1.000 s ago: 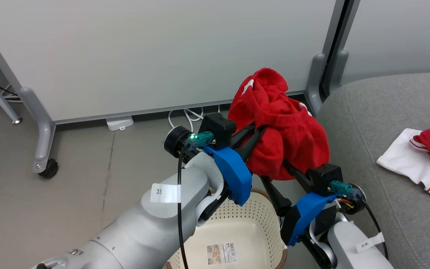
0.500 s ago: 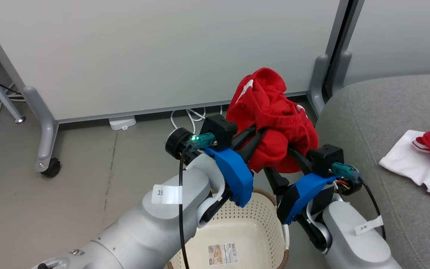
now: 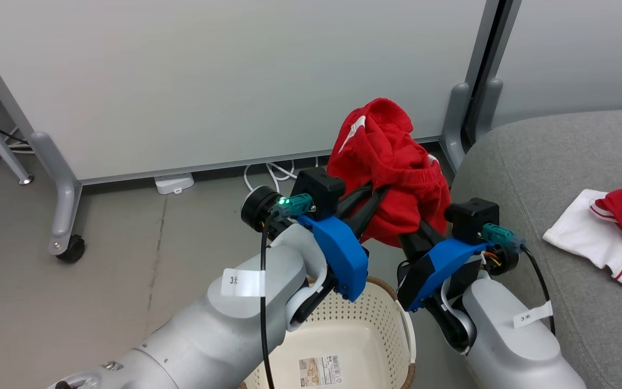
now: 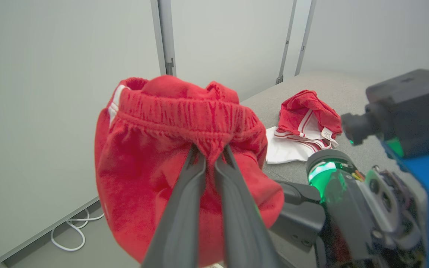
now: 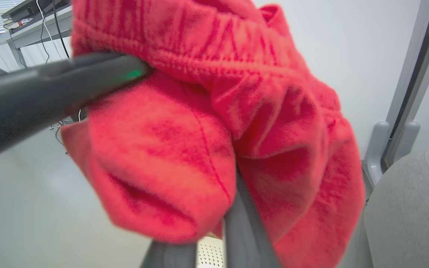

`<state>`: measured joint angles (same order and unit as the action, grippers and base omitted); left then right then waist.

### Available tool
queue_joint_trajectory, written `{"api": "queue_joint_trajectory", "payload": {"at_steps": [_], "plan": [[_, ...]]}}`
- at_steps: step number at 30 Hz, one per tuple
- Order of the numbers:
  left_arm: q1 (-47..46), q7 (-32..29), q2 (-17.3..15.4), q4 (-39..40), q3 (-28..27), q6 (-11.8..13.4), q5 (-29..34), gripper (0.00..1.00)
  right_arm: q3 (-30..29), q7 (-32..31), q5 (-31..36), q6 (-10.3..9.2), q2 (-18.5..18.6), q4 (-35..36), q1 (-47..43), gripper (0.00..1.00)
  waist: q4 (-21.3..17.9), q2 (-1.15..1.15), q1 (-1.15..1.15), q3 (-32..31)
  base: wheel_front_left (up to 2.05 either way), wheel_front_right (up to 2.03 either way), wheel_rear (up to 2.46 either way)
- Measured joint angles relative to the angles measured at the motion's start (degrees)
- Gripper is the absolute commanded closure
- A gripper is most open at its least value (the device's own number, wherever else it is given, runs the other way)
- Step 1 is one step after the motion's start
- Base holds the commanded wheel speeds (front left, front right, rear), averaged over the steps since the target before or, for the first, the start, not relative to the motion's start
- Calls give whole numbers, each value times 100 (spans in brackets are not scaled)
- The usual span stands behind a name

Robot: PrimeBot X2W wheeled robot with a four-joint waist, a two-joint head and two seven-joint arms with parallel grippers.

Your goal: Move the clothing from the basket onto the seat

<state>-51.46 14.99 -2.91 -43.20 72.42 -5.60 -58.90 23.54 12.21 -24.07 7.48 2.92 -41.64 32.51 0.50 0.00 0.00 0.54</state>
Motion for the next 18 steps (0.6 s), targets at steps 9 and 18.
{"api": "queue_joint_trajectory", "payload": {"at_steps": [9, 18], "plan": [[29, -1, 1, -29, -123, 2, 97, 100, 120, 102, -126, 0, -1, -207, 18, 100, -60, 0, 0, -11, 0, 0, 0], [69, -2, 1, -82, -222, -1, 198, 100, 181, 141, -222, 1, -5, -319, 27, 100, -85, 0, 0, -8, 0, 0, 0]]}}
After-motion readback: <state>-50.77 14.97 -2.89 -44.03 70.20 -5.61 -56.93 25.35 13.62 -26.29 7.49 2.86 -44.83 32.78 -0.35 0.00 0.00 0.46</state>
